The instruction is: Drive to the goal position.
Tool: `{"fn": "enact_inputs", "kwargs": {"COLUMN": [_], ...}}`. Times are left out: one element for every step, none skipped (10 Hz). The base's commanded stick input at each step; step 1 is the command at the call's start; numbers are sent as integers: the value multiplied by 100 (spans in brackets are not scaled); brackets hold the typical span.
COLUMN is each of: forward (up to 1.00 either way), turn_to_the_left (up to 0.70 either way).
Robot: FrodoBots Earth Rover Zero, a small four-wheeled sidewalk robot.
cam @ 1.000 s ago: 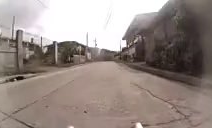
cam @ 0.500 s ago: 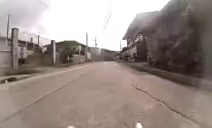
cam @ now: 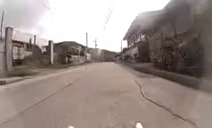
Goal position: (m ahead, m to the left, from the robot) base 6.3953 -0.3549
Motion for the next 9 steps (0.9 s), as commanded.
{"fn": "enact_inputs", "kwargs": {"forward": [100,100,100,100,100,100,100,100,100], "turn_to_the_left": [0,0,0,0,0,0,0,0,0]}}
